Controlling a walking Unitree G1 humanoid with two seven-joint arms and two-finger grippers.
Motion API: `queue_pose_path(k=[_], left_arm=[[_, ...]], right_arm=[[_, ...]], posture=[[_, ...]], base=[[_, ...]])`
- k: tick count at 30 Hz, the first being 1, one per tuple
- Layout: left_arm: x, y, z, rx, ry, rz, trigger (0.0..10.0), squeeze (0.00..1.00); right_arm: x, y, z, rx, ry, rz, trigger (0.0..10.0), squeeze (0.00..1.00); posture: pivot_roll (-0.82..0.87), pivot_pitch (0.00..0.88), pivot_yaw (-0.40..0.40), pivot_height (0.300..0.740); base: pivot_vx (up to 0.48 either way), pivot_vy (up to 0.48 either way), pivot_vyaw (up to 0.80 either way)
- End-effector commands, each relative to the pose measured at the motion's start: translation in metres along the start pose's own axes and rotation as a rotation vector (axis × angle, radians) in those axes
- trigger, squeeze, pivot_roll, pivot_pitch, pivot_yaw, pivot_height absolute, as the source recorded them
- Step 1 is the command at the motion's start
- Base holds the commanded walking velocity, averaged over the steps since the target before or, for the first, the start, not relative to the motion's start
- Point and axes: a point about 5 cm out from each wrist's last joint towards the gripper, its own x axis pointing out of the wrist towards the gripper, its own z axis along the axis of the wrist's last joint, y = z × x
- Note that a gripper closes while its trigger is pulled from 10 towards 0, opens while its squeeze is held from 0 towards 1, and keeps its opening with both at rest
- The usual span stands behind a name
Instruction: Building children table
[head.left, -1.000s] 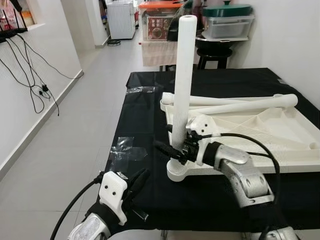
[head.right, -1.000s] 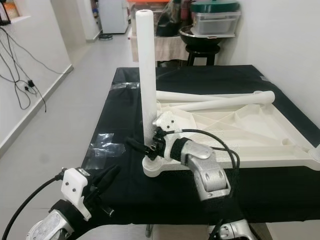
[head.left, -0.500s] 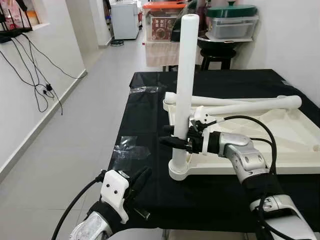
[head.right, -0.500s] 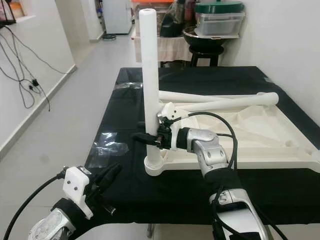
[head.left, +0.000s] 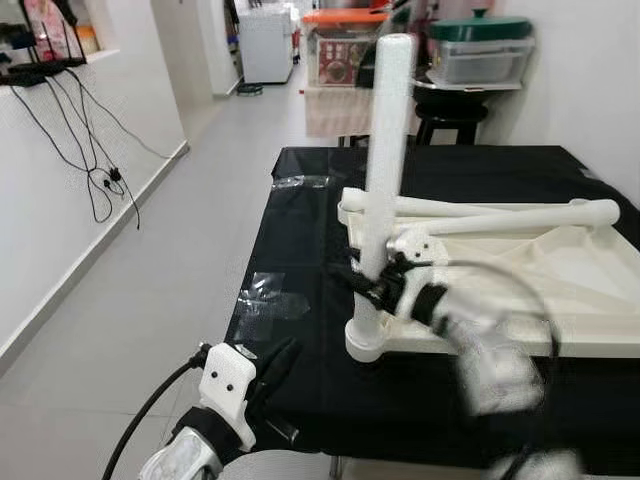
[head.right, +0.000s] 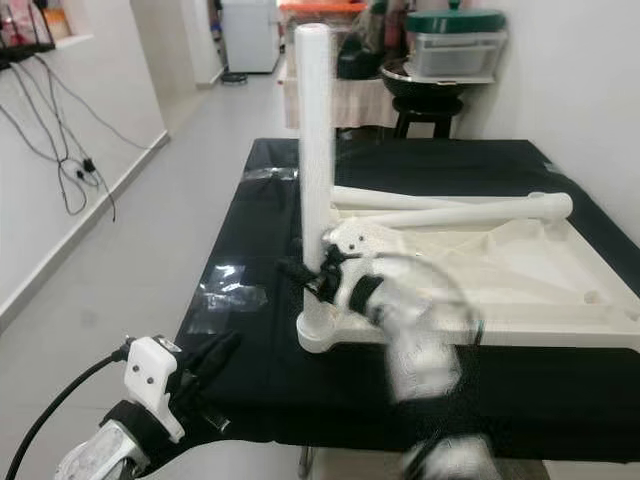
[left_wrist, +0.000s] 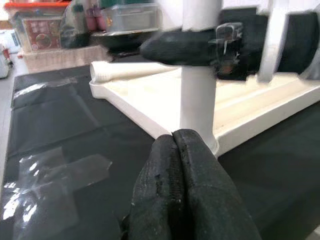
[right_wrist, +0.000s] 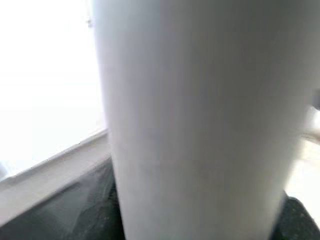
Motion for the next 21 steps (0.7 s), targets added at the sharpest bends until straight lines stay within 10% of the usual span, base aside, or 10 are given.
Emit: queue_pose_path(k=[1,11,12,13,14,20,21], left_arm=[[-0.001,0.002,-0.002,0.008,0.017,0.001,10.0,0.00],[-0.001,0.005,-0.003,0.011,0.020,0.006,10.0,0.00],[-0.001,0.005,-0.003,0.012,0.020,0.007,10.0,0.00],[-0.001,0.005,-0.003,0.012,0.020,0.007,10.0,0.00],[0.000,0.005,-0.004,0.011,0.020,0.006,10.0,0.00],[0.001,0.005,-0.003,0.009,0.018,0.005,10.0,0.00],[0.002,0.004,-0.003,0.010,0.016,0.005,10.0,0.00]], right_arm=[[-0.005,0.030,-0.030,0.052,0.166,0.001,0.0,0.00],[0.004,0.022,-0.027,0.008,0.144,0.000,0.0,0.00],[0.001,0.022,-0.025,-0.022,0.164,-0.047,4.5,0.00],[0.001,0.022,-0.025,-0.022,0.164,-0.047,4.5,0.00],[0.006,0.023,-0.017,-0.008,0.133,0.026,10.0,1.00],[0.014,0.027,0.011,-0.023,0.005,0.329,10.0,1.00],[0.014,0.025,0.020,-0.072,-0.021,0.453,10.0,0.29]], posture=[[0.00,0.000,0.032,0.740],[0.02,0.000,0.033,0.740],[0.01,0.000,0.033,0.740],[0.01,0.000,0.033,0.740],[0.01,0.000,0.035,0.740],[0.01,0.000,0.039,0.740],[0.02,0.000,0.037,0.740]], base=[[0.000,0.000,0.00],[0.000,0.000,0.00],[0.000,0.000,0.00],[0.000,0.000,0.00],[0.000,0.000,0.00],[0.000,0.000,0.00],[0.000,0.000,0.00]])
